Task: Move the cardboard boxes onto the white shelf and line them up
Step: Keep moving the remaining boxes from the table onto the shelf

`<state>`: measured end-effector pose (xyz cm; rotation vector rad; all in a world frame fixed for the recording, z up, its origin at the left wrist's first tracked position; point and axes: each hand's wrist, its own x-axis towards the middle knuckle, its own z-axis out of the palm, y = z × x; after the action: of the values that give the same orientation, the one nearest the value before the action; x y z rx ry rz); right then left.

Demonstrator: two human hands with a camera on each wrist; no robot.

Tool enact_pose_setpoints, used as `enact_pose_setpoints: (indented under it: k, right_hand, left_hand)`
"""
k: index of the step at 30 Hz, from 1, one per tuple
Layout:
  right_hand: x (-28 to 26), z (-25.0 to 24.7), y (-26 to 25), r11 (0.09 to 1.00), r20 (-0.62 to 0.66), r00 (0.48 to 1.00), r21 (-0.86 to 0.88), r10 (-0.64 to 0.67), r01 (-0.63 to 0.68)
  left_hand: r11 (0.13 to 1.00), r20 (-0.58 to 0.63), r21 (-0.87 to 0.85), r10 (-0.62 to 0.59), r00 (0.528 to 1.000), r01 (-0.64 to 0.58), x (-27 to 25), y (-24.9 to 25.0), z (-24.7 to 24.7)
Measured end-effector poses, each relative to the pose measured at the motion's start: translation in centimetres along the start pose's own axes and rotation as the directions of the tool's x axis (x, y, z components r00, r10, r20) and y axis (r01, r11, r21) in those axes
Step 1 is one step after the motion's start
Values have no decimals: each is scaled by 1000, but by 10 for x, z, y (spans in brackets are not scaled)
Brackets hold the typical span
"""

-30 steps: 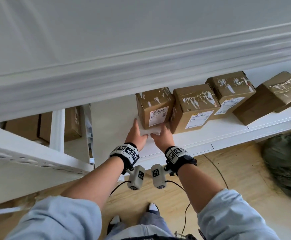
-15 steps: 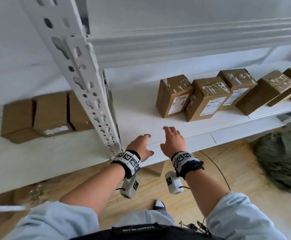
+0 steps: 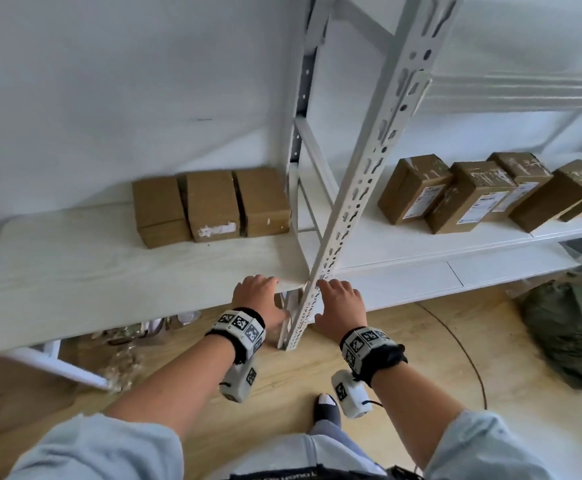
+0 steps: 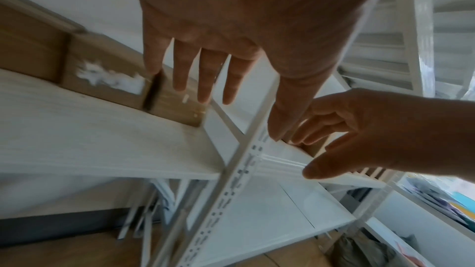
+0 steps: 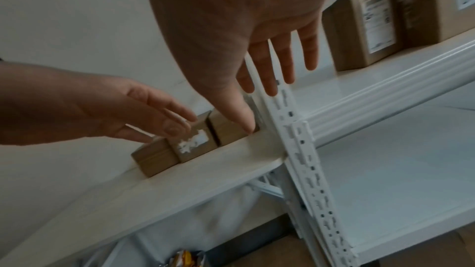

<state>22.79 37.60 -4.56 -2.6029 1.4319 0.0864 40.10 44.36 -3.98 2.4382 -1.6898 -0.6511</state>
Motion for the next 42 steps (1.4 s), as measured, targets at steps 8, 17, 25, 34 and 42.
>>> enact_pose_setpoints:
  k: [8, 17, 25, 34, 42]
  right_hand:
    - [62, -23, -102, 983, -96, 979, -16, -182, 181]
    - [181, -16, -216, 927, -91, 927, 52, -365, 370]
    - [286, 6, -277, 917, 21, 918, 67, -396, 394]
    - [344, 43, -295, 941, 183, 923, 29, -338, 338]
    - [334, 41, -294, 932, 127, 928, 146, -350, 332]
  left_hand:
    - [952, -135, -146, -289, 948, 269, 6, -100, -55]
    - [854, -162, -240, -504, 848, 461, 65, -205, -104]
    - [803, -61, -262, -567, 821, 535, 139, -276, -121]
    - [778, 76, -326, -545, 835, 537, 191, -304, -106]
    - [774, -33, -392, -552, 833, 498, 177, -307, -110]
